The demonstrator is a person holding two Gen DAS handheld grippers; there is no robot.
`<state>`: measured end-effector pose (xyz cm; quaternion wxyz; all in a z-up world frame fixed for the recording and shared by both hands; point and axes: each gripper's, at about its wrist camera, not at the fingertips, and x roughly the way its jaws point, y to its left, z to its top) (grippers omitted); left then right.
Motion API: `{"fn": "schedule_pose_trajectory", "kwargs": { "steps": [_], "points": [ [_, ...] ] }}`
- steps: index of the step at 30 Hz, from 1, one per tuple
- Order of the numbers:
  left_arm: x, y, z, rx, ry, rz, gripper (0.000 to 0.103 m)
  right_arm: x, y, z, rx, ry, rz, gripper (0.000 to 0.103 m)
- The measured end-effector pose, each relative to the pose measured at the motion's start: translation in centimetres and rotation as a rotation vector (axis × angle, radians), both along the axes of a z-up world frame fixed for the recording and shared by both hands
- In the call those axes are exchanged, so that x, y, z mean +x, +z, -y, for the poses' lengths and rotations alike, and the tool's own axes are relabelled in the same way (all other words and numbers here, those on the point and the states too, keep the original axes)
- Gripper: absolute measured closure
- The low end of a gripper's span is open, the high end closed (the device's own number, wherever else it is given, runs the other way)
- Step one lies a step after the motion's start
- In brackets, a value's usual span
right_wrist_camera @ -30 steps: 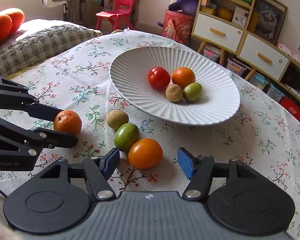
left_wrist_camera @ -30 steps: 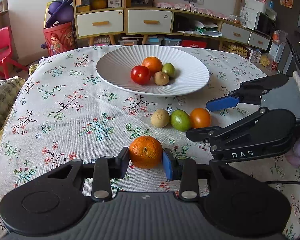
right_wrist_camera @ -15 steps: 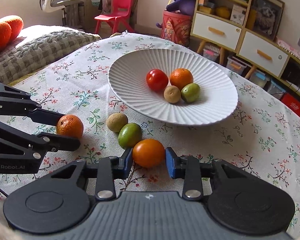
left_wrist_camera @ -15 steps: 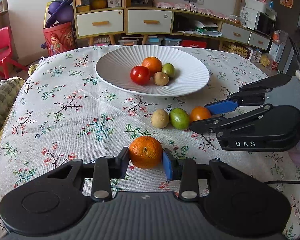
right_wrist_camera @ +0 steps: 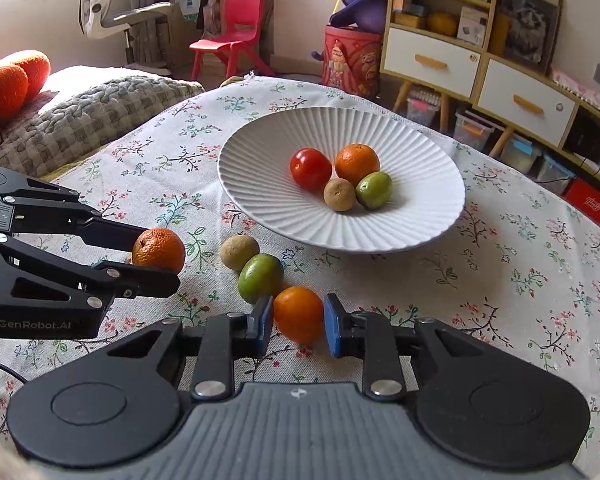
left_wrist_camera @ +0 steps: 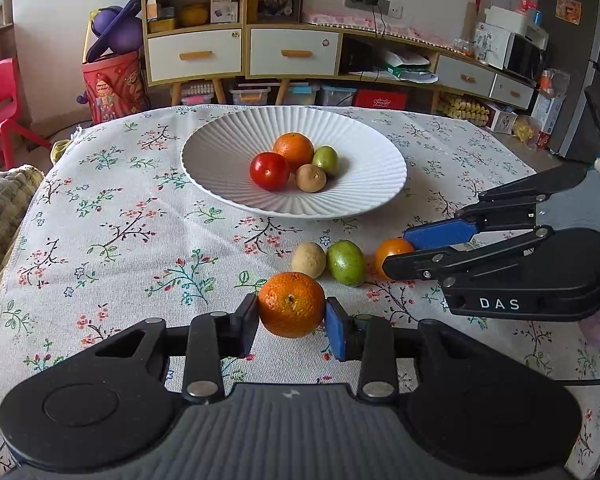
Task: Organize fruits
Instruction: 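Lift the tangerine with the left gripper while the right gripper grasps the small orange tomato, then carry the tangerine and orange tomato into the white plate and open both grippers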
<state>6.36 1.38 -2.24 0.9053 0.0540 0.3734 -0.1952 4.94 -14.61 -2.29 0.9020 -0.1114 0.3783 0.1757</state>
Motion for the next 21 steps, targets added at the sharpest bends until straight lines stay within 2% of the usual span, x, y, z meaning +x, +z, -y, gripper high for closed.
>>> {"fn": "schedule_pose_trajectory", "kwargs": {
  "steps": [8,21],
  "points": [
    [0.0,-0.4,-0.3,-0.004,0.029,-0.032,0.082,0.4,-1.1,-0.7,-0.037,-0.018,-0.001,0.075],
    [0.2,0.3,-0.4,-0.018,0.03,-0.021,0.082,-0.1,0.0,-0.7,0.015,-0.008,-0.015,0.077]
  ]
}}
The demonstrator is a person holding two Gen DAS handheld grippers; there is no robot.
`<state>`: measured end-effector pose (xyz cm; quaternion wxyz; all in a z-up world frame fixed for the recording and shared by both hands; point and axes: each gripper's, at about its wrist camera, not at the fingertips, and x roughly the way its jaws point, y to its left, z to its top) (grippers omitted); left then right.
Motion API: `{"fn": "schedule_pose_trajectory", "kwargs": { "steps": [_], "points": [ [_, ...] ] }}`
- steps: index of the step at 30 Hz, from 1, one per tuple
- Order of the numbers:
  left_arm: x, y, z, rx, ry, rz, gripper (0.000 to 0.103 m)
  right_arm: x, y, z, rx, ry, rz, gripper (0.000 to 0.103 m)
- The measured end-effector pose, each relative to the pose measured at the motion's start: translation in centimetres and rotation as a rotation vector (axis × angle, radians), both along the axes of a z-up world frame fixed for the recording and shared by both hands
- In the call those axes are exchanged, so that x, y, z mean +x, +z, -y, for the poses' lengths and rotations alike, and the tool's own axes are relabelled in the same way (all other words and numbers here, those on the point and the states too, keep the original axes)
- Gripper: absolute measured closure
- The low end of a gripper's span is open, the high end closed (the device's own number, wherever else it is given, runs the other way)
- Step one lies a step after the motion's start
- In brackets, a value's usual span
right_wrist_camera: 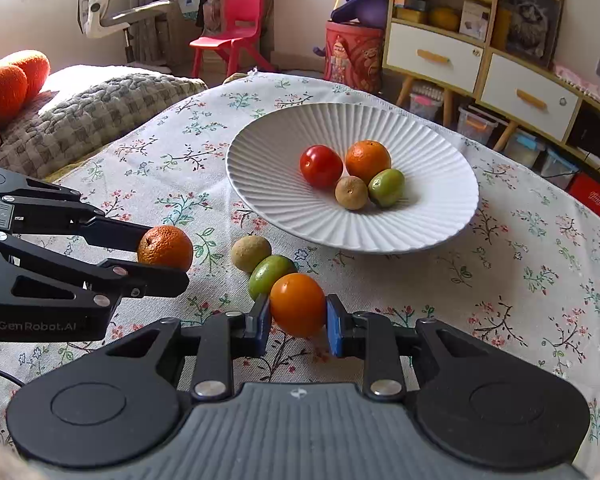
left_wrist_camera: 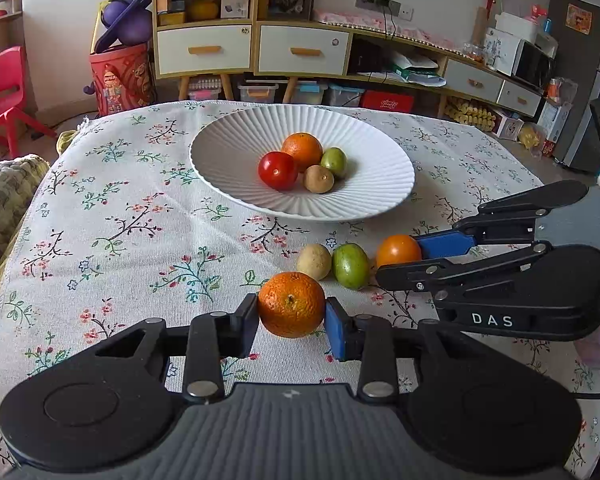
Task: Organize fruits
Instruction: 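Carry the tangerine and orange tomato into the white plate and open both grippers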
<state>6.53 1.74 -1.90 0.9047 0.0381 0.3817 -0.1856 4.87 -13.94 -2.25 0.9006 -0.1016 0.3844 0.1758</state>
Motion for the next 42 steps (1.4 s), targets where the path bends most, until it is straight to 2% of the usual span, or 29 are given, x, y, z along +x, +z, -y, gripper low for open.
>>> {"fn": "schedule_pose_trajectory", "kwargs": {
  "steps": [12,21,29,42],
  "points": [
    [0.5,2.2,0.0,-0.031,0.02,0.046,0.082,-0.5,2.9,0.7,0.072,-0.01,0.053,0.077],
    [3.1,3.6,1.2,-0.062,0.05,0.095,0.082,2.0,3.9,2.2,0.119,-0.087,0.115,0.077],
    [6.3,2.2,3.2,-0.062,0.052,0.07,0.083,5.6,2.5,2.6,0.111,-0.135,0.092,0.077],
    [8.3,0.7,3.4,-0.038,0.081,0.039,0.082,7.0,0.8,3.3,0.094,-0.153,0.043,0.077]
  ]
}}
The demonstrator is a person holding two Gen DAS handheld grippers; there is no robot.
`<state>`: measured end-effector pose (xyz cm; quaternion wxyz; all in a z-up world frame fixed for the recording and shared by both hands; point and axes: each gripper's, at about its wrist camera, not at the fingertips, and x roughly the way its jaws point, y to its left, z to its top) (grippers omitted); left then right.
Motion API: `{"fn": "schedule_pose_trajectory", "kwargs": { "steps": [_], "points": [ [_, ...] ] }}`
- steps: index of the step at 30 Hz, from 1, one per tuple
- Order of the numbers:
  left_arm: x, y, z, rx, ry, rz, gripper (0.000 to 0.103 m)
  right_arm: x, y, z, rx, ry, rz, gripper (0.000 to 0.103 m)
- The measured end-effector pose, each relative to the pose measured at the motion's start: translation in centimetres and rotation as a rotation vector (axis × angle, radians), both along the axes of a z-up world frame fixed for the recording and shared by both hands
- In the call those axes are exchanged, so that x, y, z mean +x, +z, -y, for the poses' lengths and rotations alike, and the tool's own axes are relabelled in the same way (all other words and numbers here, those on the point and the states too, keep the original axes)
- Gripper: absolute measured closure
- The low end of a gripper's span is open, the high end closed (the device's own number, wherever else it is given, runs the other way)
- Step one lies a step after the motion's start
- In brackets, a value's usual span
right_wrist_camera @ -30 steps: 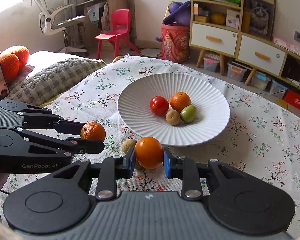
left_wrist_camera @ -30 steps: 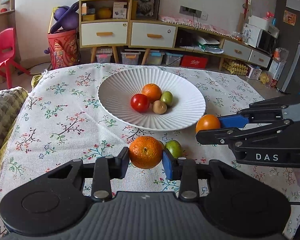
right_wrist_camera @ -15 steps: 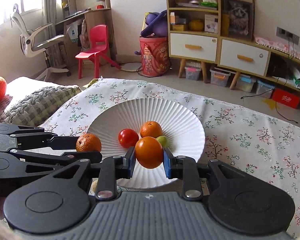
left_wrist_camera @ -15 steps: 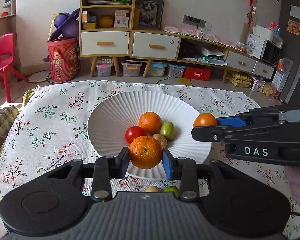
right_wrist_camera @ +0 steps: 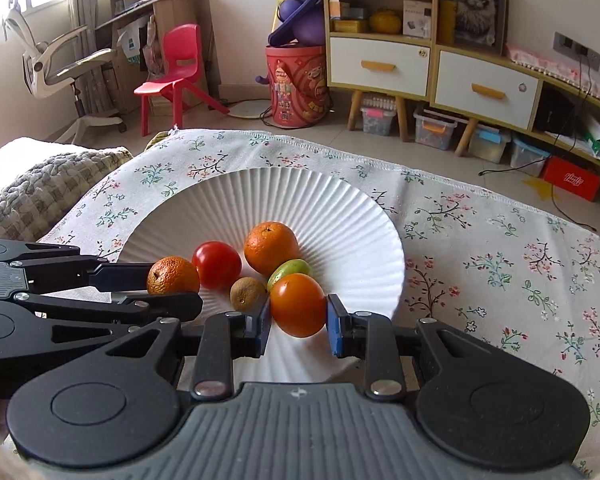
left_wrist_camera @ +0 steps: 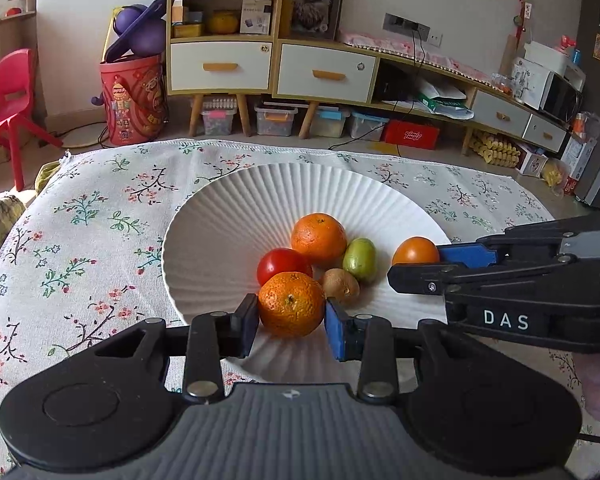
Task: Organize fruits
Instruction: 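Carry the tangerine and orange tomato into the white plate and open both grippers, then withdraw both open grippers from the plate toward the lime and brown fruit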
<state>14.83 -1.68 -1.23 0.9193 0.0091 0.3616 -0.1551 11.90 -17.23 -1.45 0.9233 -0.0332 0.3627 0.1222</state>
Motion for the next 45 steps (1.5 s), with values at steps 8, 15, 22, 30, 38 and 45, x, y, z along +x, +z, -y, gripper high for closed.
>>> {"fn": "schedule_pose_trajectory", "kwargs": {
  "steps": [8,15,22,30,38,45],
  "points": [
    [0.1,0.2,-0.2,-0.002,0.011,0.005,0.081,0.1,-0.1,0.2,0.0,-0.008,-0.006,0.076],
    [-0.8,1.0,-0.9,-0.014,0.021,0.013,0.057,-0.9,1.1,0.5,0.001,-0.002,0.033,0.05],
    [-2.0,2.3,-1.4,-0.019,0.046,0.015,0.036,-2.4,2.0,1.0,-0.011,-0.033,0.043,0.037],
    [-3.7,3.2,-2.3,-0.016,0.05,0.023,0.027,-4.0,2.9,1.1,-0.024,-0.111,0.066,0.024],
    [-5.0,3.2,-3.8,0.008,0.064,0.015,0.023,-5.5,3.9,1.6,0.0,-0.155,0.08,0.016],
    [-6.7,3.6,-5.4,0.008,0.102,0.022,0.015,-6.6,4.2,1.9,-0.001,-0.155,0.116,0.01]
  ]
}}
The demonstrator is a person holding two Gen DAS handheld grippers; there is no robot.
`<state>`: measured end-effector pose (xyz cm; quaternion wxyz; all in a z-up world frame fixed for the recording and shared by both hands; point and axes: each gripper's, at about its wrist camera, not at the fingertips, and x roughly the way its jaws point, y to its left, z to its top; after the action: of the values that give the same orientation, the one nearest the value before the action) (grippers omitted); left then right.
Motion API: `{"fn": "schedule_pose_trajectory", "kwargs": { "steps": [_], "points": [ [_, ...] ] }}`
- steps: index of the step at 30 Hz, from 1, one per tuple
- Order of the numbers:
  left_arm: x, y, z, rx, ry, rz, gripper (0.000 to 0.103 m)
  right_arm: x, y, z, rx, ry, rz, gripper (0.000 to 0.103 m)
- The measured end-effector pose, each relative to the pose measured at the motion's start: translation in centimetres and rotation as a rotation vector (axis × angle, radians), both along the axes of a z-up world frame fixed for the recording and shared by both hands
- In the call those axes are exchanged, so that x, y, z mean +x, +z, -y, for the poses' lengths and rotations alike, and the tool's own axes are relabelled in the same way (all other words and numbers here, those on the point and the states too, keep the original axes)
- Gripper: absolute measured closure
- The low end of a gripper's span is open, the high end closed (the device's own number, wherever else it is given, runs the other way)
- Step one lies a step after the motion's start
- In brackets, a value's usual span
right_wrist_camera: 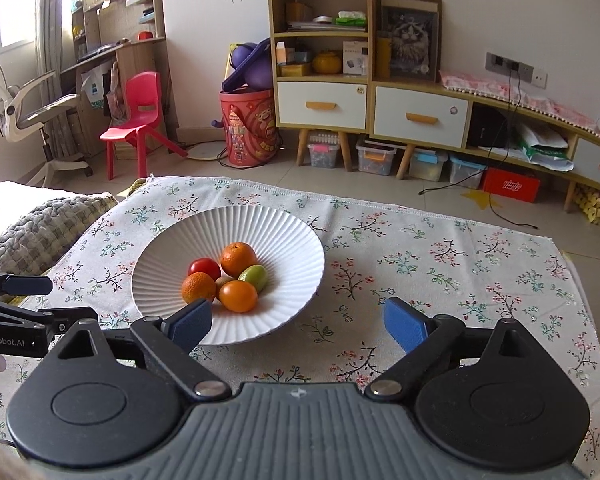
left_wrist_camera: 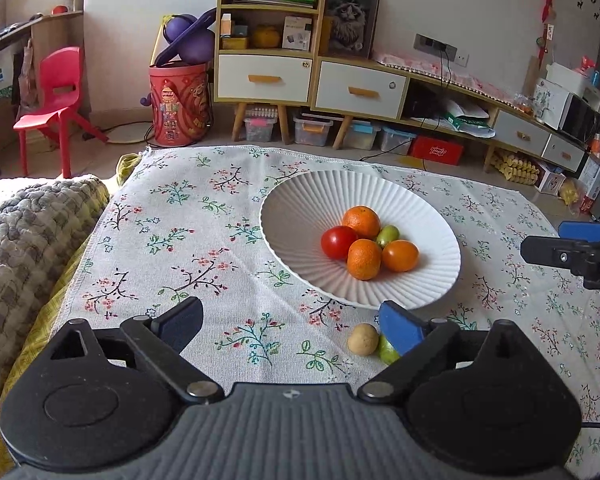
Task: Organize fruits
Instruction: 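Withdraw both open grippers from the plate toward the lime and brown fruit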
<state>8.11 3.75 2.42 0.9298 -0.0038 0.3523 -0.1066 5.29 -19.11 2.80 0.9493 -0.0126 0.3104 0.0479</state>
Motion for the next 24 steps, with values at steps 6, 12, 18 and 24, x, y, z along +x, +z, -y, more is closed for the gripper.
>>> {"fn": "schedule_pose_trajectory", "kwargs": {
  "steps": [6,12,18,24],
  "points": [
    [-0.9,-0.1,-0.3,0.014,0.006,0.024,0.011,-0.7,-1.1,0.1,-0.028,-0.001,0.033,0.007],
    [-1.3,-0.9,-0.5,0.033,0.014,0.035,0.011,-1.2,-1.5,-0.3,-0.046,0.014,0.051,0.004],
    [-1.4,-2.3,-0.9,0.012,0.019,0.02,0.011,-1.4,-2.2,-0.7,-0.055,0.066,0.064,0.001],
    [-1.1,-4.2,-0.9,0.003,0.02,-0.012,0.011,-1.2,-3.5,-0.4,-0.032,0.089,0.018,0.001]
  ]
}}
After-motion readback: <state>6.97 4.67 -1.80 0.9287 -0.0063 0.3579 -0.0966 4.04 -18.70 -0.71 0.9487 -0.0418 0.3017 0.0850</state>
